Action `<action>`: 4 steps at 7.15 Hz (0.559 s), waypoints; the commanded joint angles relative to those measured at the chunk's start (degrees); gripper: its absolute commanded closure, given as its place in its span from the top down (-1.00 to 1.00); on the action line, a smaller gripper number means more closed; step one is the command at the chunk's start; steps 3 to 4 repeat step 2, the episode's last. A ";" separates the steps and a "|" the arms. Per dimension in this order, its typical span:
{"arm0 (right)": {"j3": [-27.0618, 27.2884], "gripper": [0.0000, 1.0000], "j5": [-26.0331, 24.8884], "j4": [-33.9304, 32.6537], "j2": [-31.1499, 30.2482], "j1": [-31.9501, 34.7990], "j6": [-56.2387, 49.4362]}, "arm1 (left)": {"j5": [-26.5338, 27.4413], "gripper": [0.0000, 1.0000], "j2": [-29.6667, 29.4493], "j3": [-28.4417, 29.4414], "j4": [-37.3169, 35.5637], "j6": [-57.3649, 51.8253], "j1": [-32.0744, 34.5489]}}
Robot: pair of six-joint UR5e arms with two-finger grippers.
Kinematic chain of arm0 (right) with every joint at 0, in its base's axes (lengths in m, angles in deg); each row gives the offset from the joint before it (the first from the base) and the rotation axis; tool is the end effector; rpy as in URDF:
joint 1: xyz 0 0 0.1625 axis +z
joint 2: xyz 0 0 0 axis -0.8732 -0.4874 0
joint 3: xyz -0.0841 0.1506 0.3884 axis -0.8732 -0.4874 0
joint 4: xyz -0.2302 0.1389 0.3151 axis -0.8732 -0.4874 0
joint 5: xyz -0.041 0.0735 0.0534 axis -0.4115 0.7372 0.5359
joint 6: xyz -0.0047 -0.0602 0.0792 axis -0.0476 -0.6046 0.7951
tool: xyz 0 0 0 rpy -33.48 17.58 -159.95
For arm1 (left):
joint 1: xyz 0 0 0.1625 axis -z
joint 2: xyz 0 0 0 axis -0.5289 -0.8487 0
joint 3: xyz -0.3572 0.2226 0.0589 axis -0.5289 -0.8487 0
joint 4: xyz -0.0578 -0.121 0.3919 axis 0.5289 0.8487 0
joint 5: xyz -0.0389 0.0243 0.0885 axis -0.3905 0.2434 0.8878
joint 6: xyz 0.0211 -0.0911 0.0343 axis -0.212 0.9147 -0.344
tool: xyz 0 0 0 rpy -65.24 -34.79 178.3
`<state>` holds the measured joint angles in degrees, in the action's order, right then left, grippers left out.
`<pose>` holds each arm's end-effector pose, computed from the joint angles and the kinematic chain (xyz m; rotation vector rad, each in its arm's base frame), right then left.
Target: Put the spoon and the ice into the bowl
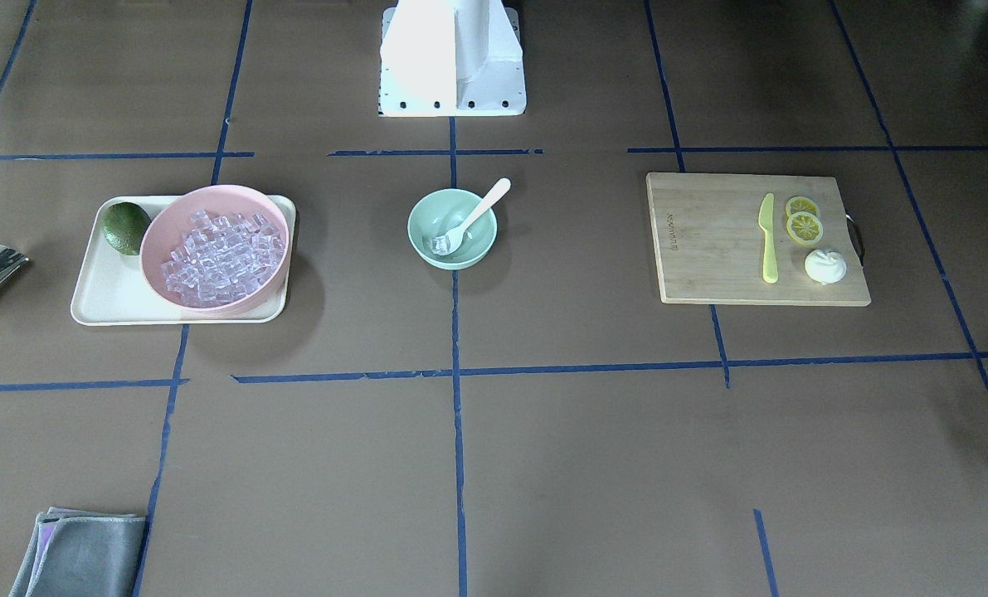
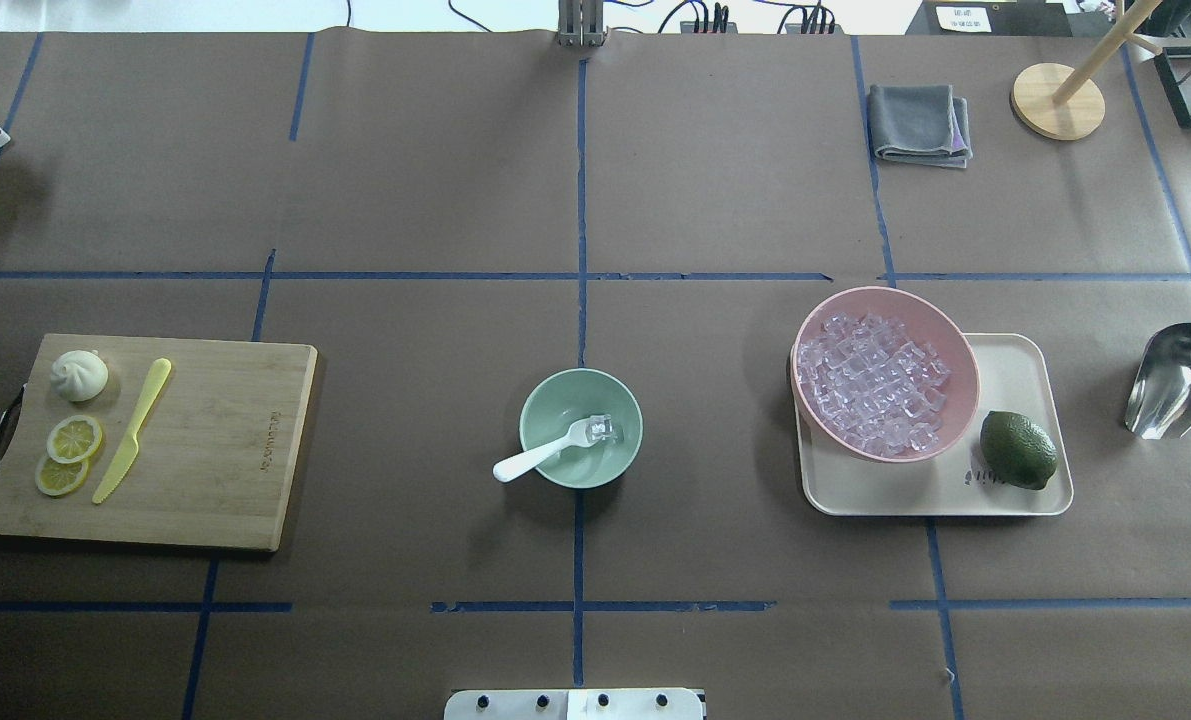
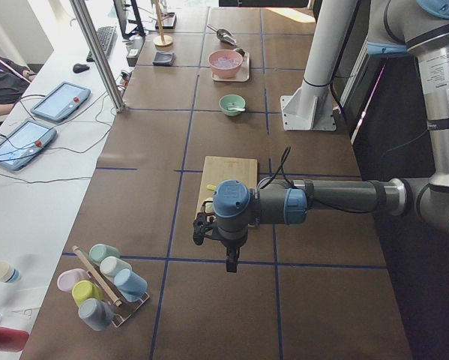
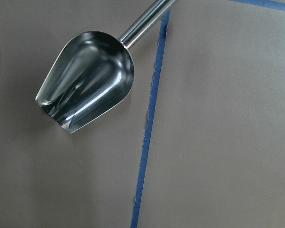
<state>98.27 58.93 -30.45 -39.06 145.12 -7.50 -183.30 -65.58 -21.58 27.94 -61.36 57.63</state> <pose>0.0327 -0.3791 0.6167 -0.0623 -0.6862 -0.1667 -0.0601 -0.3691 0.6490 -0.0073 0.7850 0.0735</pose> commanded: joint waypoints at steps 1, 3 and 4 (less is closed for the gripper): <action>-0.47 1.00 0.09 -0.01 0.00 0.00 0.00 | 0.00 1.00 0.43 -0.02 0.06 0.02 0.00; -0.47 1.00 0.09 0.08 0.00 0.00 0.09 | 0.00 1.00 0.43 -0.02 0.15 0.02 0.00; -0.47 1.00 0.09 0.08 0.00 0.00 0.09 | 0.00 1.00 0.43 -0.02 0.15 0.02 0.00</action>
